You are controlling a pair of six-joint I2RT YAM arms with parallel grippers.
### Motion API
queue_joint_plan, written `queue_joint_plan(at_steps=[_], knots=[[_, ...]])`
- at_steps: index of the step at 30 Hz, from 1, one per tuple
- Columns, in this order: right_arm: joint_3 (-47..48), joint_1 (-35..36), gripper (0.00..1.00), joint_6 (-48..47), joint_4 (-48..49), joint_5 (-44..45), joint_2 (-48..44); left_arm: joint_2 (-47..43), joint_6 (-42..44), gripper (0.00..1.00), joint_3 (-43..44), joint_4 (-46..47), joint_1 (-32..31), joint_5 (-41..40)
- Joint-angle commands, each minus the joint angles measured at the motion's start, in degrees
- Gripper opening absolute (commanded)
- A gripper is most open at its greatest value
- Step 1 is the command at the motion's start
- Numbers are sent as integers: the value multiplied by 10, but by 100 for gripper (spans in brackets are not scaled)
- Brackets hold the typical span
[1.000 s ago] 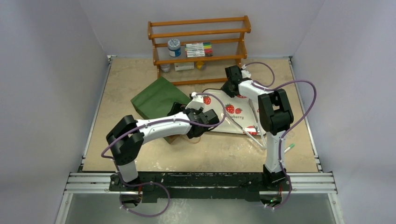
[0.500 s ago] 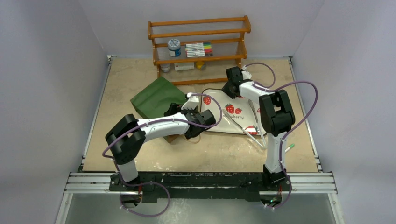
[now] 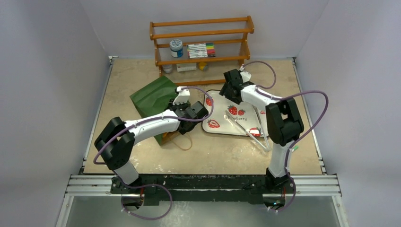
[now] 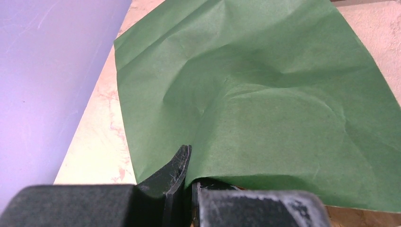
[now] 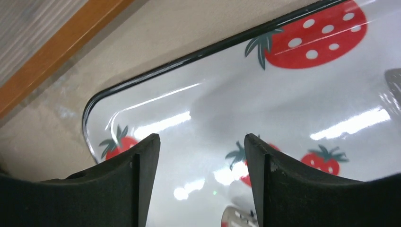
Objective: Take the fake bread out of the paper bag
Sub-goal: Pick up the paper bag from the center of the board, then pick up the clamp from the container.
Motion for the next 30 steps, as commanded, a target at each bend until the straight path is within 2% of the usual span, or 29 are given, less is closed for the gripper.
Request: queue_joint_plan(at_steps=[1, 5, 13, 30], knots=[[-5, 29, 70, -31, -51, 75, -76, -29, 14, 0, 28, 15, 11, -25], [-40, 53, 71, -40, -76, 96, -135, -36, 25, 0, 35, 20, 18, -19], [-103, 110, 70, -40, -126, 128, -180, -39, 43, 0, 59, 15, 29, 17], [-125, 114, 66, -58, -115, 125, -114, -83, 93, 0, 80, -4, 72, 73]])
